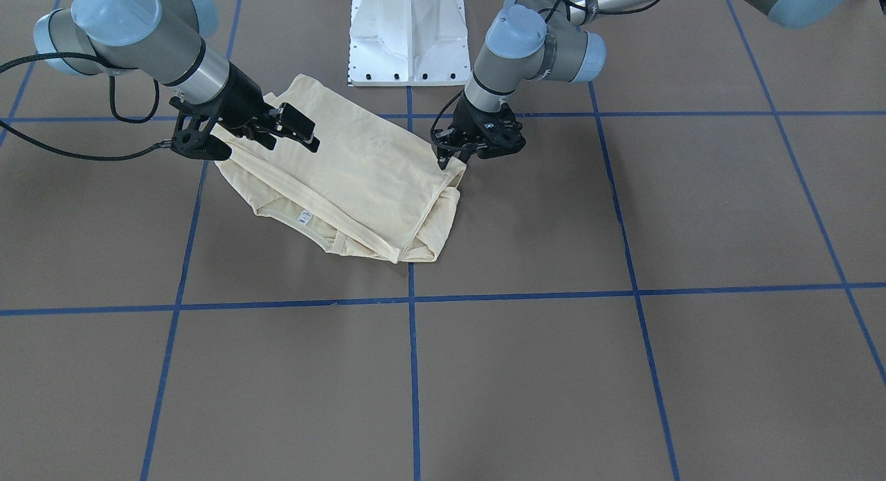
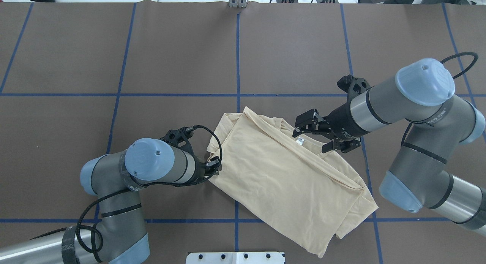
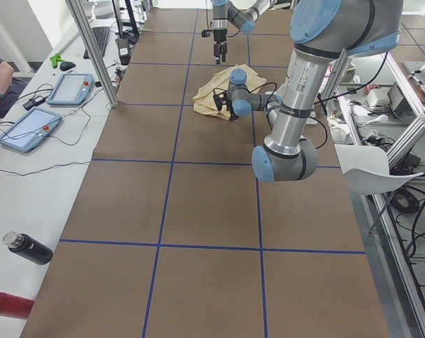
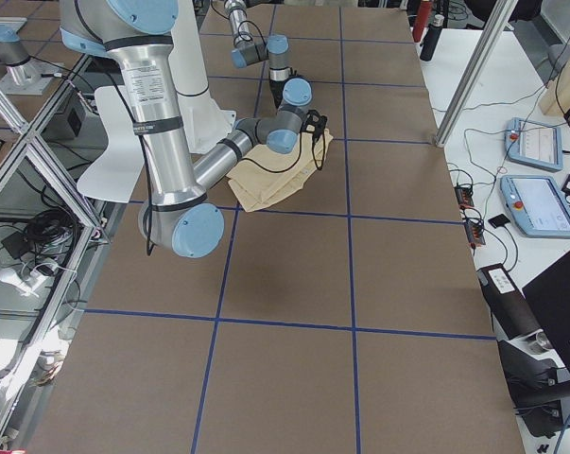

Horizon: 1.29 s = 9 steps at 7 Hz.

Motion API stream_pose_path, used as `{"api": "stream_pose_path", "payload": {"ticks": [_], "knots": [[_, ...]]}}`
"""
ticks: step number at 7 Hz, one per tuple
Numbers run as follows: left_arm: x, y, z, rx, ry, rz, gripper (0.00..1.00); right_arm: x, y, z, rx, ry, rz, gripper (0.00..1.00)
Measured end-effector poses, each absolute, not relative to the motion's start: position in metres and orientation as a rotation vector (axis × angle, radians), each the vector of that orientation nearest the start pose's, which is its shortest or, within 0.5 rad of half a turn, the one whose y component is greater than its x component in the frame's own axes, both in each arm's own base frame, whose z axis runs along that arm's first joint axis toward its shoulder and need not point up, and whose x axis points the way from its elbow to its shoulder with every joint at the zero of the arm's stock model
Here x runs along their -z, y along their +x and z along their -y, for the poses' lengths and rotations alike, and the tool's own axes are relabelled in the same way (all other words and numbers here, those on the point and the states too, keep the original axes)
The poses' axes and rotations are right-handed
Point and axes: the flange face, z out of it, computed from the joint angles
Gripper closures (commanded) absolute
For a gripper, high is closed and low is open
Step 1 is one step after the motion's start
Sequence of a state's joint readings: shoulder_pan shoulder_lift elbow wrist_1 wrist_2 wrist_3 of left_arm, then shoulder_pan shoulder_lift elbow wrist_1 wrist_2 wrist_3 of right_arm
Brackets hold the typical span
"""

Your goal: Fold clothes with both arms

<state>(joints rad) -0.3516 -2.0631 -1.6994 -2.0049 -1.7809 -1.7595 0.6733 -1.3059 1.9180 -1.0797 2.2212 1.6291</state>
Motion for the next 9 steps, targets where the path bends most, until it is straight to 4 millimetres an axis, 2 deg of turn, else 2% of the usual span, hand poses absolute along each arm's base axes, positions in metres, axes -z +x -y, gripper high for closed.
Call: {"api": "stream_pose_path", "payload": {"ticks": [2, 4, 6, 9], "knots": [[-0.269, 0.574, 0.333, 0.379, -0.102, -1.071, 1.0, -0.297, -0.383, 0.4, -0.287, -0.234, 1.181, 0.0], [-0.269, 0.566, 0.346, 0.4, -0.093, -1.074, 1.0, -0.299, -0.382, 0.402, -0.291, -0.234, 1.179, 0.0], [-0.27, 0.552, 0.368, 0.438, -0.075, -1.065, 1.0, -0.299, -0.38, 0.403, -0.294, -0.232, 1.179, 0.0], [-0.283, 0.524, 0.425, 0.5, -0.015, -1.019, 1.0, -0.299, -0.379, 0.404, -0.297, -0.23, 1.179, 0.0]]}}
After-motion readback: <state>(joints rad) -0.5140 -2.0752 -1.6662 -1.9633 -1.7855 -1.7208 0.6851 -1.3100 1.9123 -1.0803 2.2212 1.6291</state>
